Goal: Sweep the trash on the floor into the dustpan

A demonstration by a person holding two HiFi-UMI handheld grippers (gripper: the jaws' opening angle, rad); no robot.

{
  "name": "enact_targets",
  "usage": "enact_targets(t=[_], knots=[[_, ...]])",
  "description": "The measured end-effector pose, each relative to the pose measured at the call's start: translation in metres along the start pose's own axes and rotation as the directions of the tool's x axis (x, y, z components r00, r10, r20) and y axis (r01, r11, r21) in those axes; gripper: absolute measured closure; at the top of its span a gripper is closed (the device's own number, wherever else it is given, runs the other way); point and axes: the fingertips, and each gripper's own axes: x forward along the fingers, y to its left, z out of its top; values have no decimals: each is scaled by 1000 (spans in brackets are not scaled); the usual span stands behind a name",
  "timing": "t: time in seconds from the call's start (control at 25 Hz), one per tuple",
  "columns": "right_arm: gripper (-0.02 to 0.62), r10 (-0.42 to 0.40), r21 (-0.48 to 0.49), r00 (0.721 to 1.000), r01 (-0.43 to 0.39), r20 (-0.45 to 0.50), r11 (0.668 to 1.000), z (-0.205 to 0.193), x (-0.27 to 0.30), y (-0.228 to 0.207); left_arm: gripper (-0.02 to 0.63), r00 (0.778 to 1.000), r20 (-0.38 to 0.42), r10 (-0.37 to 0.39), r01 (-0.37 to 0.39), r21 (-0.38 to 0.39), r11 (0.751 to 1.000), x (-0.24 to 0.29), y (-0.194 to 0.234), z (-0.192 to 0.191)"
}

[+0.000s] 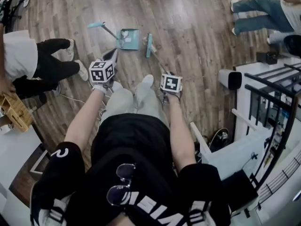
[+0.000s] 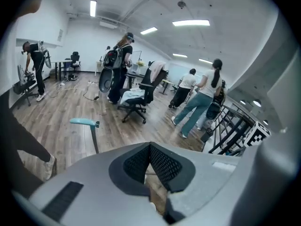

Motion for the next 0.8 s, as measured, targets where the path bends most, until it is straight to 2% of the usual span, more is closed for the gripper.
enact_targets(t=[0.08, 0.2, 0.4, 0.56, 0.6, 0.64, 0.72, 0.76, 0.8], knots=[[511, 23, 58, 998, -27, 63, 998, 16, -12, -17, 607, 1000, 7, -5, 5, 11, 1000, 8, -8, 11], [511, -23, 114, 992, 9, 124, 993, 33, -29, -58, 607, 1000, 18, -17, 17, 26, 1000, 19, -23, 26], [511, -137, 220, 985, 110, 108, 969, 35, -21, -121, 607, 999, 30, -22, 20, 34, 999, 30, -25, 40], [512, -121, 292, 985, 81, 123, 953, 40, 6, -129, 607, 1000, 30, -1, 0, 20, 1000, 31, -2, 44], [512, -155, 291, 983, 120, 100, 949, 37, 9, -133, 607, 1000, 27, 4, -5, 15, 1000, 31, 5, 43], [511, -227, 276, 973, 204, 53, 939, 29, 8, -143, 607, 1000, 22, 9, -9, 11, 1000, 31, 12, 42], [511, -384, 221, 921, 387, -58, 895, 10, 4, -160, 607, 1000, 13, 12, -12, 2, 1000, 34, 29, 40], [511, -416, 204, 905, 426, -92, 881, 3, 8, -157, 607, 1000, 8, 10, -10, -2, 1000, 36, 37, 39], [511, -406, 206, 908, 419, -106, 884, 0, 16, -146, 607, 1000, 1, 8, -8, -5, 1000, 38, 46, 37]])
